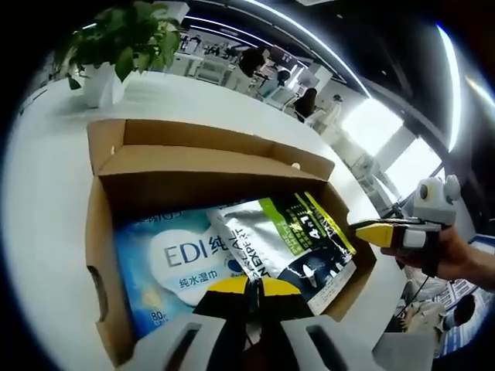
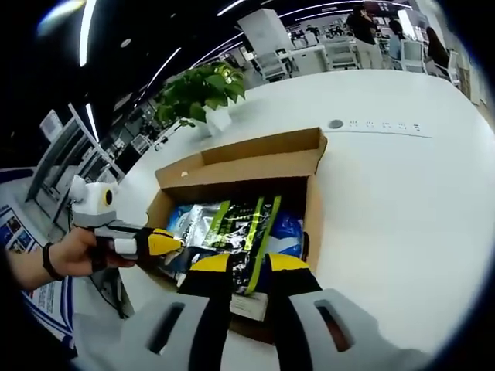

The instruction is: Operate the shoe box by opening the lid, removing the specified soft item, and placing it in the target area until the item is outside and the box remains undamaged.

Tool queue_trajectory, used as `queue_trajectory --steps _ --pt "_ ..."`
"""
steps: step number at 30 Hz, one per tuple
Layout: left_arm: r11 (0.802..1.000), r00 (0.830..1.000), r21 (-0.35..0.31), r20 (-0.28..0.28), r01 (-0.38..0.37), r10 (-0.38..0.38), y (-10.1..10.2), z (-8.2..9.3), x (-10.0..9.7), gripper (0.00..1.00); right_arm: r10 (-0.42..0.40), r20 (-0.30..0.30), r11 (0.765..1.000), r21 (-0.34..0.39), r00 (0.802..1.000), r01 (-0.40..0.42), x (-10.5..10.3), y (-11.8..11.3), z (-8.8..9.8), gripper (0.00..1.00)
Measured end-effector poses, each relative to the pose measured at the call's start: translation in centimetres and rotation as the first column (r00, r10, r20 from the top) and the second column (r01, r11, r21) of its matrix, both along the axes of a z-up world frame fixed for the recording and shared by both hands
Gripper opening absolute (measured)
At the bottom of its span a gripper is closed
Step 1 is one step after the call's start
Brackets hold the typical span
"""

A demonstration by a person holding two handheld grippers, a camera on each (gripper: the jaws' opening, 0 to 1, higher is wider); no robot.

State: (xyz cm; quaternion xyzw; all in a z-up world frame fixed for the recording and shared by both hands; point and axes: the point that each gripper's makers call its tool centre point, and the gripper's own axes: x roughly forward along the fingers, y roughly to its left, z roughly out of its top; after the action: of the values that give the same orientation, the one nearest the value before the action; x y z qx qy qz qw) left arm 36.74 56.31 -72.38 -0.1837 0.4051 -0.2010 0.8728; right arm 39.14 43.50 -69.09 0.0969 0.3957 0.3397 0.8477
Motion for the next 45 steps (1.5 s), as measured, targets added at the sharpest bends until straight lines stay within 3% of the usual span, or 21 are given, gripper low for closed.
queue_trajectory --steps 12,22,28,45 --pt "1.0 1.0 -0.005 -0.005 -0.015 0.014 0.7 -0.5 0.1 0.03 0.034 -0.012 0.998 -0.052 0.999 -0.034 -0.2 0.9 -2.0 0.17" --pt "1.0 1.0 -0.001 -0.006 -0.007 0.007 0.5 -0.5 -0.1 0.02 0.074 0.001 0.989 -0.127 0.997 -0.073 0.0 0.6 -2.6 0.07" --pt "1.0 1.0 -0.004 -0.007 -0.016 0.016 0.6 -0.4 -0.1 0.01 0.067 -0.011 0.994 -0.082 0.998 -0.068 -0.4 1.4 -2.3 0.0" --pt "1.0 1.0 -0.005 0.012 -0.019 0.019 0.4 1.1 -0.3 0.0 0.06 -0.002 0.996 -0.06 0.998 -0.06 -0.7 0.9 -1.3 0.0"
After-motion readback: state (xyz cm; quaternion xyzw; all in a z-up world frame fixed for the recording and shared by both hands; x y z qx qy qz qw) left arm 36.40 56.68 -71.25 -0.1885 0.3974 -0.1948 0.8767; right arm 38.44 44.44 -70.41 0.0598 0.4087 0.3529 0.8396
